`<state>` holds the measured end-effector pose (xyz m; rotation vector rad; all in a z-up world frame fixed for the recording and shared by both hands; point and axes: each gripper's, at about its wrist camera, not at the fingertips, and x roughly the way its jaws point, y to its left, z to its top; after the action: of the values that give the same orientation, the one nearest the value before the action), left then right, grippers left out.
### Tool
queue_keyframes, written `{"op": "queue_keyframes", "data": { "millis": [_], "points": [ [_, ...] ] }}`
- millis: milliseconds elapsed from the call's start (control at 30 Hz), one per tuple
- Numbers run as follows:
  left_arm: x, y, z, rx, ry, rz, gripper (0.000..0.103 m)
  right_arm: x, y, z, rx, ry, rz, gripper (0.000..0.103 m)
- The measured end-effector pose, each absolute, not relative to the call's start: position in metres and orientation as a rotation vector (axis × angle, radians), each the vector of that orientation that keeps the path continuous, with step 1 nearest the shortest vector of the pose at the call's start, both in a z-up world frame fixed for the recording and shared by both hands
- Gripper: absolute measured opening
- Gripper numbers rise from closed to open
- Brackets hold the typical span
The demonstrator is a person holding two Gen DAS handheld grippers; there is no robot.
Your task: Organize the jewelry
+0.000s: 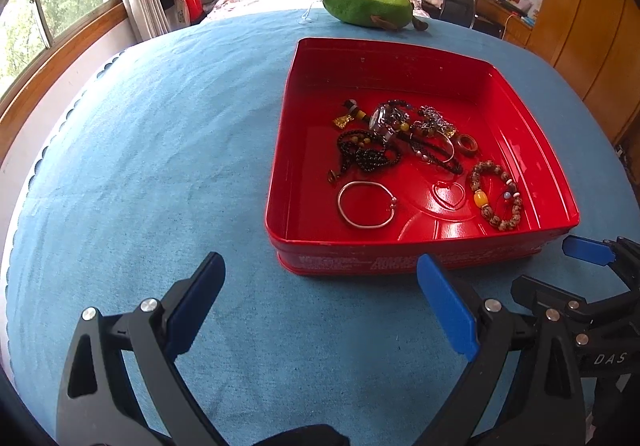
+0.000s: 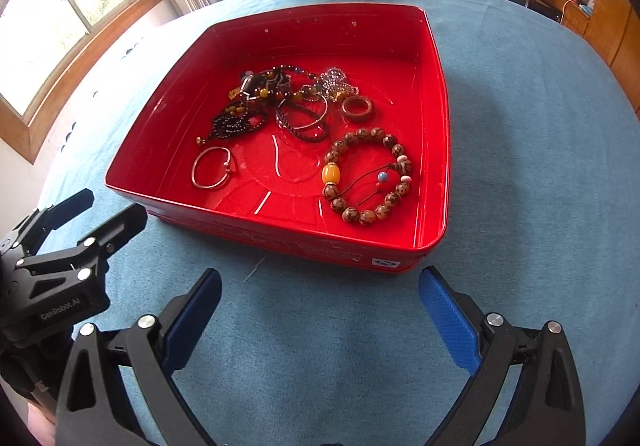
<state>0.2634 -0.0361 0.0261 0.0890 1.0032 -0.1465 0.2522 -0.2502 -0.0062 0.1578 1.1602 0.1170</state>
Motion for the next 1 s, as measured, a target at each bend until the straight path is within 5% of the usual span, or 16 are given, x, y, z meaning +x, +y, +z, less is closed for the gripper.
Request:
{"op": "queue_keyframes", "data": {
  "millis": [1000],
  "points": [
    [0.2632, -0.035, 0.0259, 0.094, 1.002, -0.136, 0.096, 0.2543, -0.2509, -0.0057, 0.146, 1.149, 0.112, 0.099]
  ]
}}
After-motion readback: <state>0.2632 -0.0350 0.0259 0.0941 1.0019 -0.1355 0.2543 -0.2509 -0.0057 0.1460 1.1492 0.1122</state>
